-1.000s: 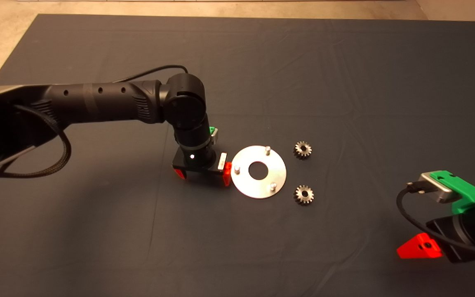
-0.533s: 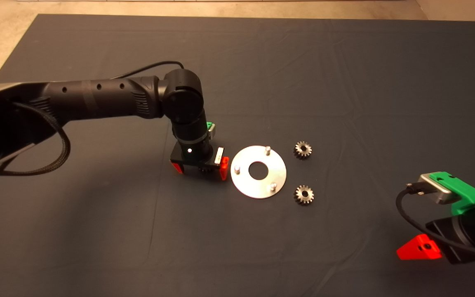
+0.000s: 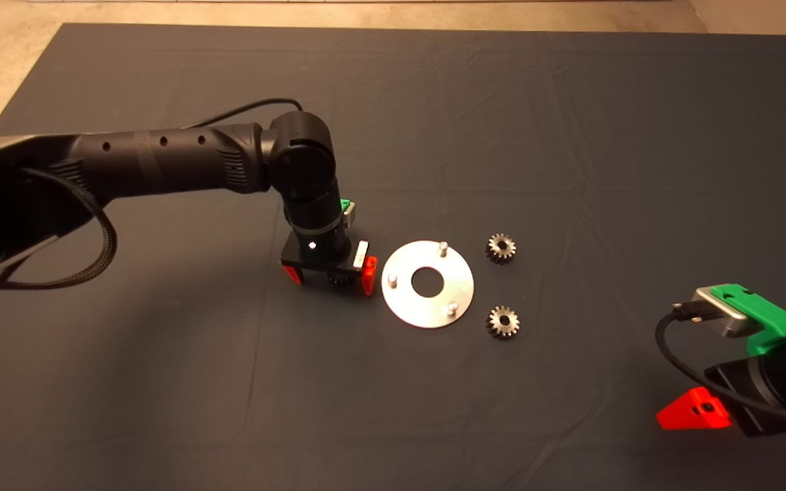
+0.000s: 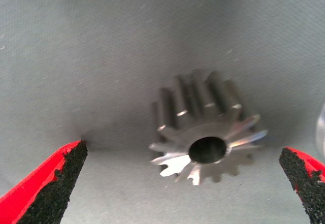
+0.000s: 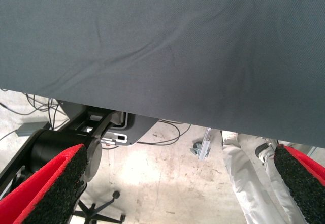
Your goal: Install three planetary gears onto the carrier pins
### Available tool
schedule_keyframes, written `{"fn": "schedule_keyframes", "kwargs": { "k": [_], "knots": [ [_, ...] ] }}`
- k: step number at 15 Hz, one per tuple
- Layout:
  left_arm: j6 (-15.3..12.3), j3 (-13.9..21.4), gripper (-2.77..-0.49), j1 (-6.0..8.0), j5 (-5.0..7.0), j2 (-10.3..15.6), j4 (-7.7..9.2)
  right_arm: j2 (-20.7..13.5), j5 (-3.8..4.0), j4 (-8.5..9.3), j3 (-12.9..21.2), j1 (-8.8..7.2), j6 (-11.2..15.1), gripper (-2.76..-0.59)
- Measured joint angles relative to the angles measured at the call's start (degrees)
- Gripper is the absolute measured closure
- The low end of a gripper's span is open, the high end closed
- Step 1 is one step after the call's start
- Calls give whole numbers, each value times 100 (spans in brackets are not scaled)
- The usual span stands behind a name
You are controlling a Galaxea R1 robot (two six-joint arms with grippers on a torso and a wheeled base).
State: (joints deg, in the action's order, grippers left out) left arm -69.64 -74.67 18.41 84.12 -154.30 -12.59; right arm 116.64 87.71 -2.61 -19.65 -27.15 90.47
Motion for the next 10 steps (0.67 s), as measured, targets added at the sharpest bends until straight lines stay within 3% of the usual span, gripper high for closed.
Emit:
{"fn": "schedule_keyframes", "kwargs": {
  "k": [6, 10],
  "knots": [
    [20, -207, -275, 0, -2, -94, 9, 0, 0, 7, 0, 80, 0, -274],
    [190, -325, -275, 6, 28, -116, 72, 0, -1, 7, 0, 80, 0, -274]
  ]
}}
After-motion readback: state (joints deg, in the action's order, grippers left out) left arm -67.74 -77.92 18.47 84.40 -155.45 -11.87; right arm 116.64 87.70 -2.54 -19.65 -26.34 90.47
